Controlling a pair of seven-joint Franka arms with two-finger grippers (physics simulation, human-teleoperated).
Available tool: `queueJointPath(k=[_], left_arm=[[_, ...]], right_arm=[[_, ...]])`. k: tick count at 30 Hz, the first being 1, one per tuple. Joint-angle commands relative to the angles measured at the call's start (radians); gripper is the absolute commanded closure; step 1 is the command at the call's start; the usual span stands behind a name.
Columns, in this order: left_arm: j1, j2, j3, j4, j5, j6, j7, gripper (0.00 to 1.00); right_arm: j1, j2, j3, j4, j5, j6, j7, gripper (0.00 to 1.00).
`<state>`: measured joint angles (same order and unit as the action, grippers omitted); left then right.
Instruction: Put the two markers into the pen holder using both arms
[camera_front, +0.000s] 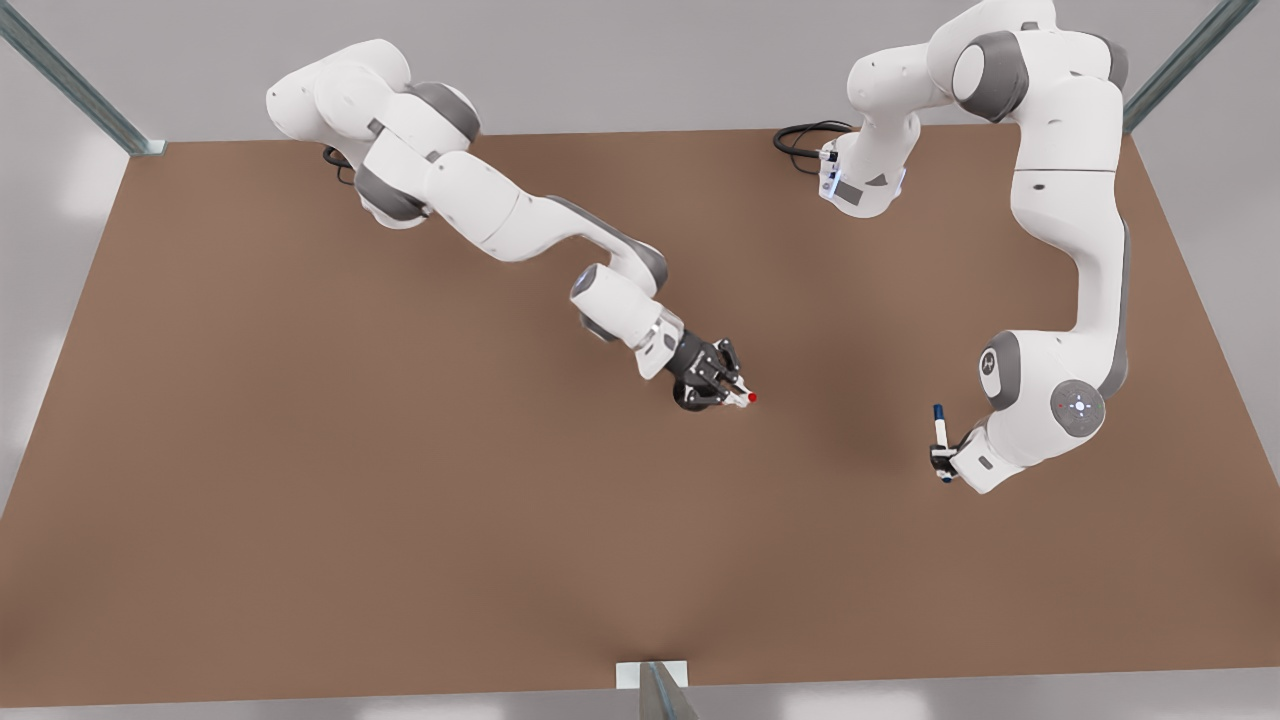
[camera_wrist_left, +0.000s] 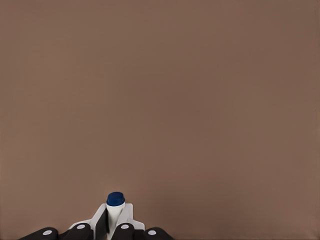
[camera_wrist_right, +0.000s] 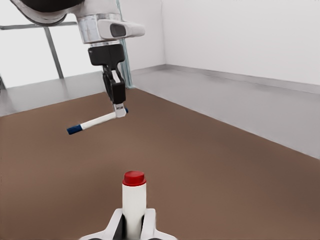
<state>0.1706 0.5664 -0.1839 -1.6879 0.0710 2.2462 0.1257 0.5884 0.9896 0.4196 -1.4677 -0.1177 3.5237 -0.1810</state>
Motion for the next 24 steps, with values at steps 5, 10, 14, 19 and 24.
queueJointPath(k=[5,10,14,19,24], left_arm=[[0.000,0.000,0.000,-0.001,-0.010,-0.014,0.035,0.75],[-0.003,-0.007,-0.002,-0.003,-0.011,-0.014,0.029,0.75],[-0.003,-0.005,-0.002,-0.003,-0.011,-0.014,0.031,0.75],[0.003,-0.013,-0.002,-0.001,-0.011,-0.016,0.034,0.75],[-0.005,-0.053,0.000,0.000,-0.046,-0.080,0.014,0.75]], right_arm=[[0.011,-0.198,0.011,-0.282,0.118,-0.002,0.006,0.79],[-0.007,-0.387,0.004,-0.563,0.178,-0.002,0.008,0.79],[0.011,-0.427,0.005,-0.597,0.234,-0.002,0.008,0.79],[0.008,-0.414,-0.001,-0.638,0.234,-0.002,0.006,0.79],[0.042,-0.298,-0.076,-0.450,0.225,-0.002,0.006,0.79]])
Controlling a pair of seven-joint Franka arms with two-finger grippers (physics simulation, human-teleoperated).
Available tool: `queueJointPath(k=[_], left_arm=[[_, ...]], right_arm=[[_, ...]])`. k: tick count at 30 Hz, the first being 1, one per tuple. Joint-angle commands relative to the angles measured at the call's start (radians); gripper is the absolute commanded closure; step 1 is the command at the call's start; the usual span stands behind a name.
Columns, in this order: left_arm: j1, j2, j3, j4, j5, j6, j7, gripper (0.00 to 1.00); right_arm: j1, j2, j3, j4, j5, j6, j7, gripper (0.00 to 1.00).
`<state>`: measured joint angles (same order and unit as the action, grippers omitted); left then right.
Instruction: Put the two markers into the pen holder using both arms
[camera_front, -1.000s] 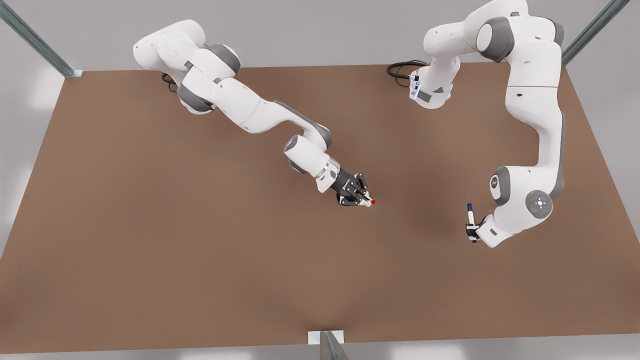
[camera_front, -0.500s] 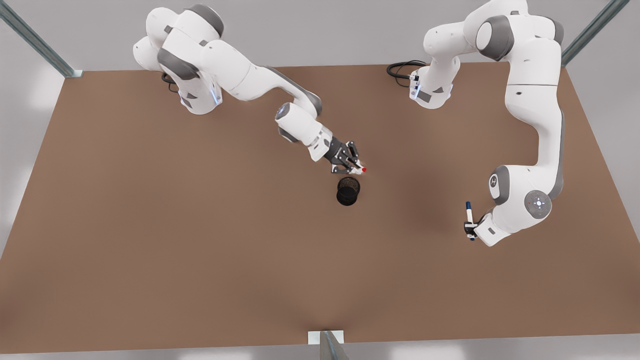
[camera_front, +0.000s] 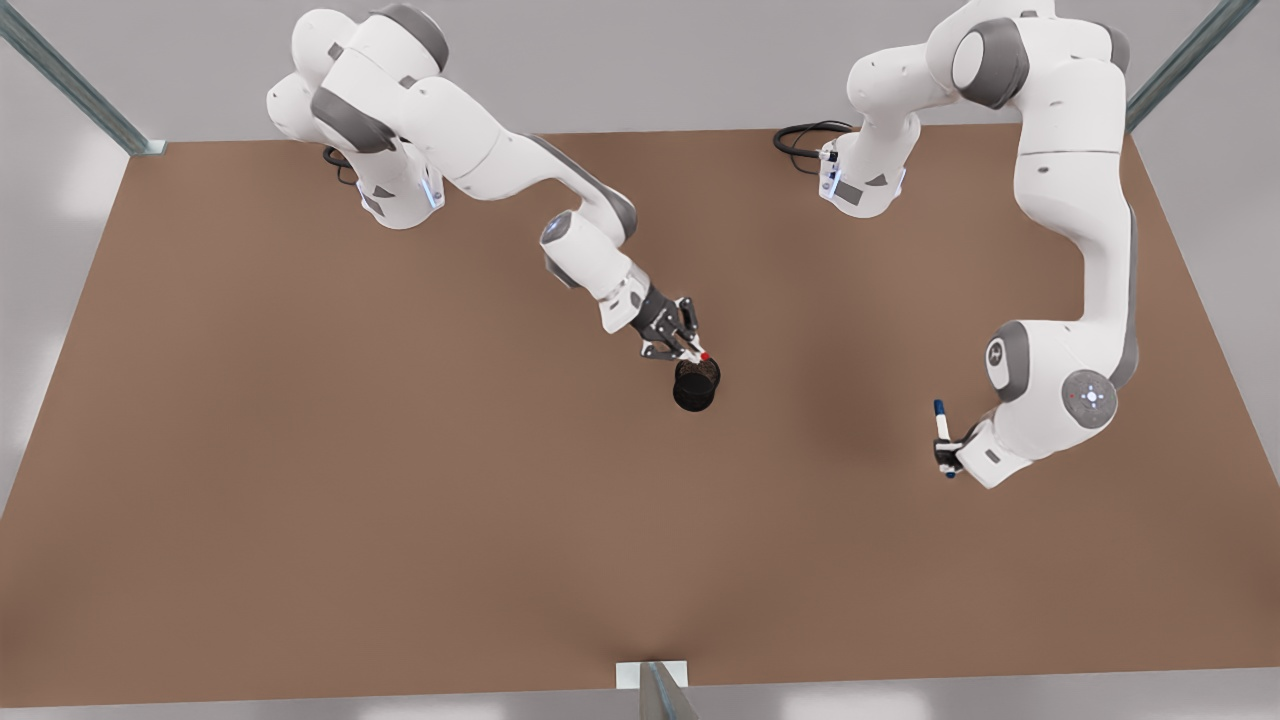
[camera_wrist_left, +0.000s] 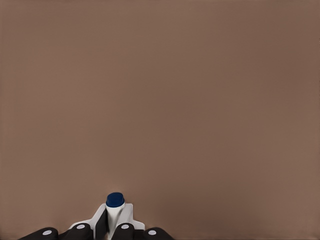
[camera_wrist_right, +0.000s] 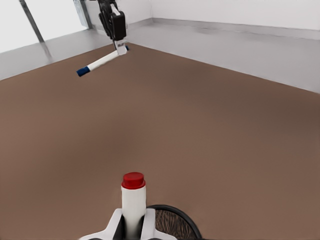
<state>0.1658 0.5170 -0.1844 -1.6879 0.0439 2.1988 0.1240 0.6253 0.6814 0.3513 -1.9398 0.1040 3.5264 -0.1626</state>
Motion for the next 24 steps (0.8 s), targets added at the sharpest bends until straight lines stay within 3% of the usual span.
queueJointPath(k=[1,9,17,24], left_arm=[[0.000,-0.003,0.000,-0.001,-0.019,-0.033,0.014,0.75],[-0.003,-0.003,-0.001,-0.003,-0.019,-0.033,0.011,0.75],[-0.003,-0.006,-0.030,0.008,-0.027,-0.033,-0.024,0.75],[-0.003,-0.020,-0.082,0.011,-0.055,-0.062,-0.027,0.75]], right_arm=[[0.005,0.010,-0.009,0.022,0.003,-0.004,-0.012,0.79],[-0.009,-0.062,-0.002,0.019,0.028,-0.004,-0.012,0.79],[0.014,0.038,-0.017,0.150,0.016,-0.004,-0.017,0.79],[0.031,0.095,-0.037,0.150,-0.014,-0.004,-0.017,0.79]])
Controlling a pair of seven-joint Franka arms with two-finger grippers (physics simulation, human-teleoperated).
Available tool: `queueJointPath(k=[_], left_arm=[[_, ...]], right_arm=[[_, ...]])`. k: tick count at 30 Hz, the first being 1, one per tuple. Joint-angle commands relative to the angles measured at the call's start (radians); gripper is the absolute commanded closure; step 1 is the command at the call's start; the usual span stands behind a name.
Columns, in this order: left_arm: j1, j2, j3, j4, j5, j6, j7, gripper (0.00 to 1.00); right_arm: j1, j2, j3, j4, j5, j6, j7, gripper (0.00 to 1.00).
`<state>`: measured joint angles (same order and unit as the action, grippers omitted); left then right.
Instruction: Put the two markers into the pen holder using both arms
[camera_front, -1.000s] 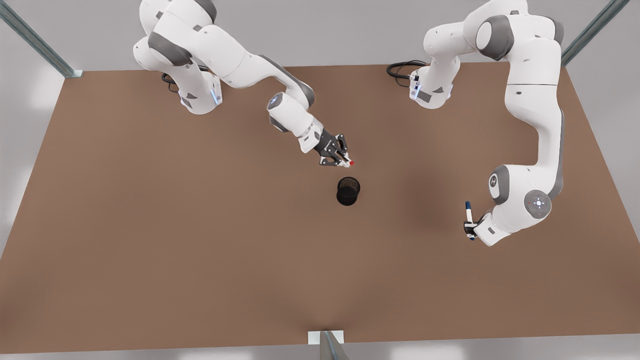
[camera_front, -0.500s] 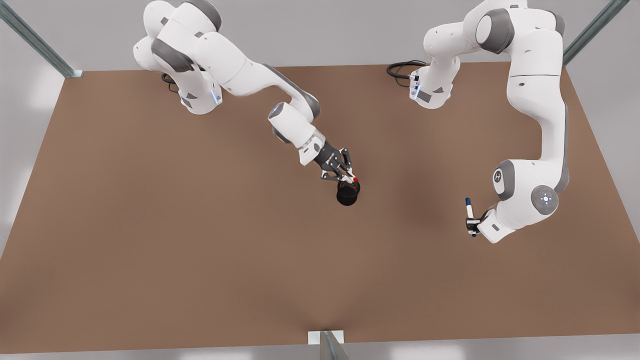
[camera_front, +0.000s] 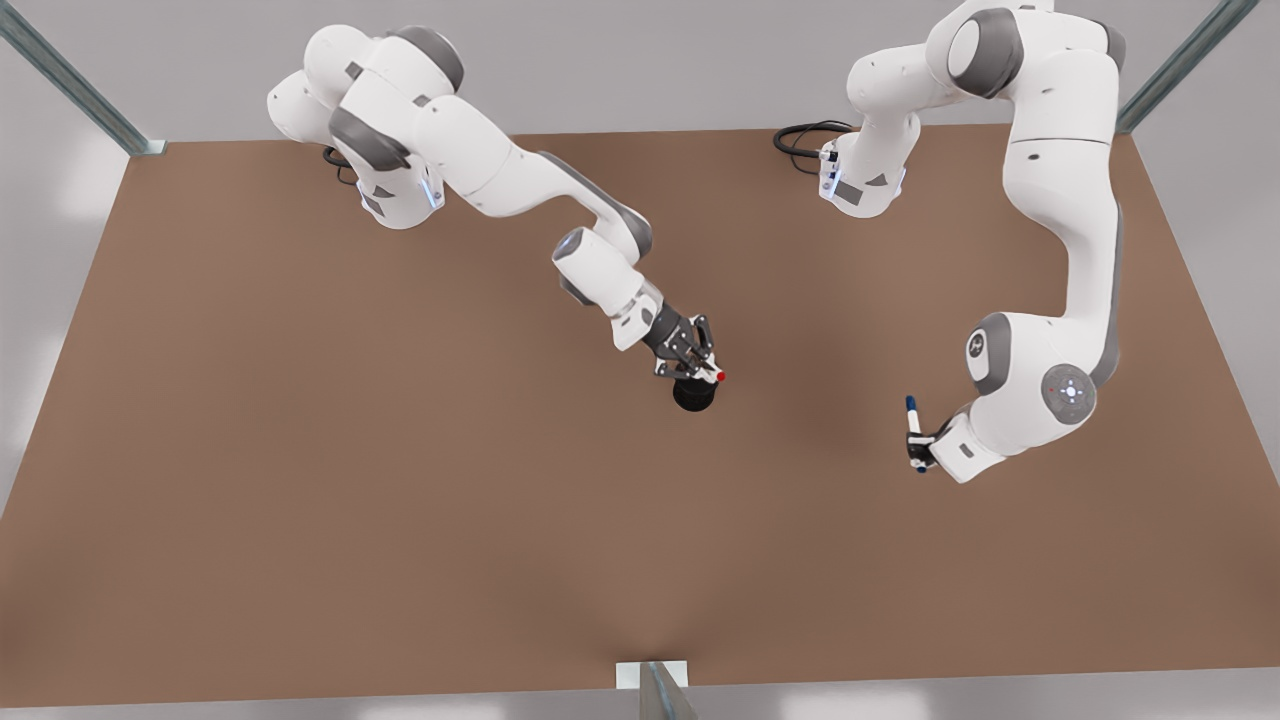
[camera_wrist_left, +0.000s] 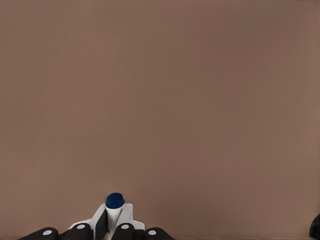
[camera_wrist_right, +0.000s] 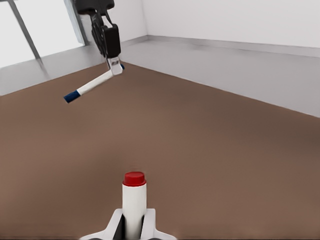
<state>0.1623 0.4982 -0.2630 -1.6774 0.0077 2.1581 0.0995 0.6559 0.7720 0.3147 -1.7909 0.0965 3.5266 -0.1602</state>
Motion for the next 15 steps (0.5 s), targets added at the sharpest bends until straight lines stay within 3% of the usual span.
queueJointPath(k=[1,9,10,11,15], left_arm=[[0.000,-0.001,-0.004,0.001,-0.020,-0.021,0.000,0.75],[0.003,-0.012,-0.047,0.048,-0.080,-0.116,0.008,0.76],[0.000,-0.010,-0.062,0.067,-0.084,-0.132,0.054,0.75],[0.005,-0.012,-0.079,0.077,-0.084,-0.133,0.114,0.75],[0.025,-0.013,-0.105,0.122,-0.198,-0.178,0.483,0.73]], right_arm=[[0.001,0.007,-0.002,-0.001,-0.006,-0.005,-0.021,0.79],[0.002,0.035,-0.008,-0.002,-0.021,-0.005,-0.021,0.79],[0.002,0.035,-0.008,-0.002,-0.020,-0.005,-0.019,0.52],[0.004,0.035,-0.008,-0.002,-0.018,-0.005,-0.021,0.00],[-0.024,-0.006,-0.005,-0.001,-0.017,-0.006,-0.024,0.00]])
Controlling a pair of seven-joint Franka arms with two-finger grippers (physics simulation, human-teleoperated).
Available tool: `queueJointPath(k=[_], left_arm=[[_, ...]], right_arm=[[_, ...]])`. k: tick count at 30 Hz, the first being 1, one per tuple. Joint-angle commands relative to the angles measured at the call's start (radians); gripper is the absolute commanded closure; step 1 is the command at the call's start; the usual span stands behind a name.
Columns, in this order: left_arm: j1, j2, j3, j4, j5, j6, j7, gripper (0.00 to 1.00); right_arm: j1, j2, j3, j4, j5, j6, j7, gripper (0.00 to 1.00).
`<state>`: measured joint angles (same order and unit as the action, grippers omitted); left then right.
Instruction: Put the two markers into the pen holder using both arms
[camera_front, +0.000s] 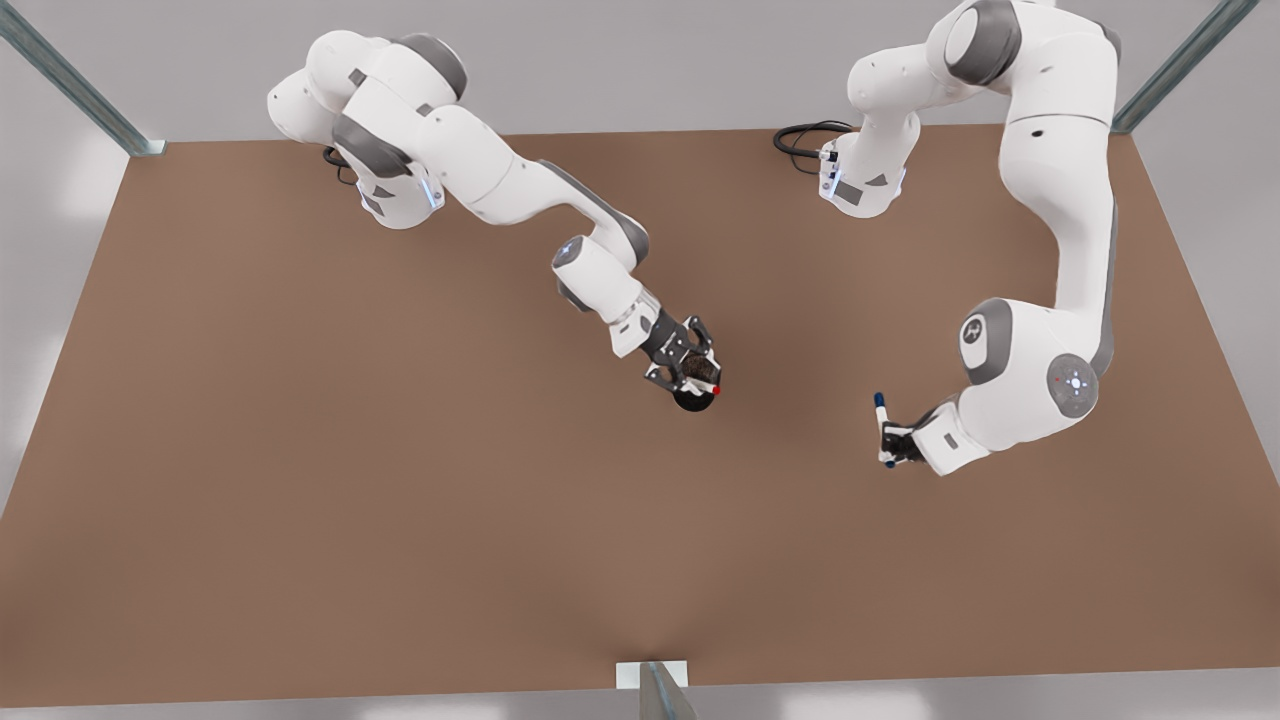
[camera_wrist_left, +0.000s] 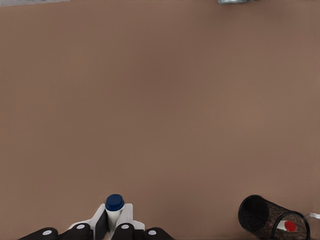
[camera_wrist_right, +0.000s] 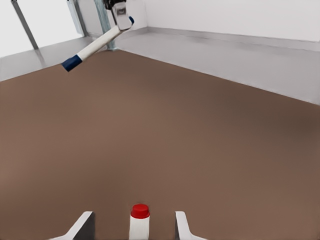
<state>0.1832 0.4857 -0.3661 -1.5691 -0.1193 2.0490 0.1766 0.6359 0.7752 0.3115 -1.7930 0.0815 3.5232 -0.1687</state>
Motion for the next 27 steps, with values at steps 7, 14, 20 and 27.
queueJointPath(k=[7,14,20,27], left_arm=[[-0.068,0.020,-0.126,0.044,-0.385,-0.021,0.785,0.74],[-0.202,0.062,-0.125,0.034,-0.804,0.189,1.327,0.74],[-0.183,-0.044,-0.126,-0.138,-0.844,0.184,1.584,0.74],[-0.185,-0.064,-0.126,-0.195,-0.912,0.175,1.830,0.75]], right_arm=[[-0.534,-0.505,0.000,0.273,-0.005,-1.528,0.030,0.00],[-0.617,-0.401,-0.258,0.665,-0.103,-2.176,0.098,0.00],[-0.642,-0.494,-0.216,0.410,-0.150,-1.923,0.235,0.03],[-0.694,-0.562,-0.219,0.279,-0.146,-1.804,0.204,0.00]])
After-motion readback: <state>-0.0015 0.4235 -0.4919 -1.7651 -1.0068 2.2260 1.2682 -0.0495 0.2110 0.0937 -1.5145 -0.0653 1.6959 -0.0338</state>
